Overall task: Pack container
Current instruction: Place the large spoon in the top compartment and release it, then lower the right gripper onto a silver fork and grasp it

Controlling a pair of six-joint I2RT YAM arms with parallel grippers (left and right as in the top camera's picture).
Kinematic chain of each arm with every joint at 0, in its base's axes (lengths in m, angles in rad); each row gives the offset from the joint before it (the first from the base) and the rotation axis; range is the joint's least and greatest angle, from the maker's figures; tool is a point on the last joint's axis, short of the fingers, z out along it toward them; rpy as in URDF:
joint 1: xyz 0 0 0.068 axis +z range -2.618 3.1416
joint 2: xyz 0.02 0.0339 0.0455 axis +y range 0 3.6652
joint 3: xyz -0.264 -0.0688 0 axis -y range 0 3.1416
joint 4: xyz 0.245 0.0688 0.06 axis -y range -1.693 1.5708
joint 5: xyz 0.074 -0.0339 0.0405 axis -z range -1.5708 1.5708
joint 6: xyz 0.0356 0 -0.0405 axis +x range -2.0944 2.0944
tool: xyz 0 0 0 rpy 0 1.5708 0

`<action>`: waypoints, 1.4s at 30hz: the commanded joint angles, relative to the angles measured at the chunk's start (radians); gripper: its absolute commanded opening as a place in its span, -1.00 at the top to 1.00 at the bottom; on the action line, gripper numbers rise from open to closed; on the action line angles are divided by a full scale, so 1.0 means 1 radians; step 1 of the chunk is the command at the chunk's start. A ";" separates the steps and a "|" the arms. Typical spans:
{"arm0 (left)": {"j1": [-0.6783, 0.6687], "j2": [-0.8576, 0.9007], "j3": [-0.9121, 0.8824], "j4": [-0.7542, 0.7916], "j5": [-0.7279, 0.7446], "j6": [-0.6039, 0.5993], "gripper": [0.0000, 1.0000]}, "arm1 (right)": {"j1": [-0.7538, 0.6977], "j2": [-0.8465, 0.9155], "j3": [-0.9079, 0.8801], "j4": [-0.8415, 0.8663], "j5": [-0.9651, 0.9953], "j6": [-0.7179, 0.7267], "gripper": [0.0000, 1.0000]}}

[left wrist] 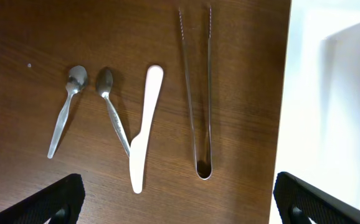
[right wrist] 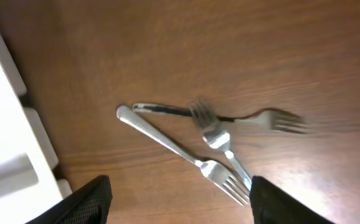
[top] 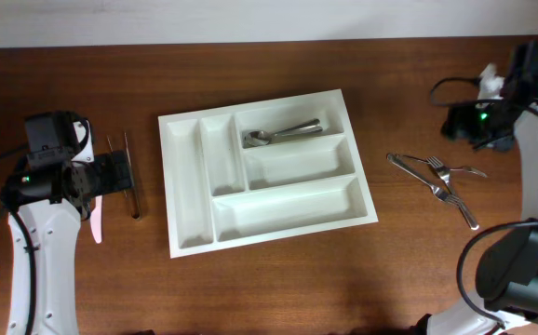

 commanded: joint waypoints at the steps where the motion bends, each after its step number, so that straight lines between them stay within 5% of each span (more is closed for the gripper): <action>1: 0.005 0.003 0.021 0.000 -0.014 0.015 -0.98 | 0.042 0.016 -0.106 0.079 -0.016 -0.144 -0.42; 6: 0.005 0.003 0.021 0.000 -0.014 0.015 -0.98 | 0.056 0.016 -0.288 0.241 -0.010 -0.341 -0.14; 11: 0.005 0.003 0.021 0.000 -0.014 0.015 -0.98 | 0.056 0.016 -0.360 0.266 0.045 -0.456 -0.08; 33: 0.005 0.003 0.021 0.000 -0.014 0.015 -0.98 | 0.117 0.150 -0.376 0.310 0.119 -0.476 0.07; 42: 0.005 0.003 0.021 0.000 -0.014 0.015 -0.98 | 0.129 0.201 -0.376 0.310 0.135 -0.439 0.35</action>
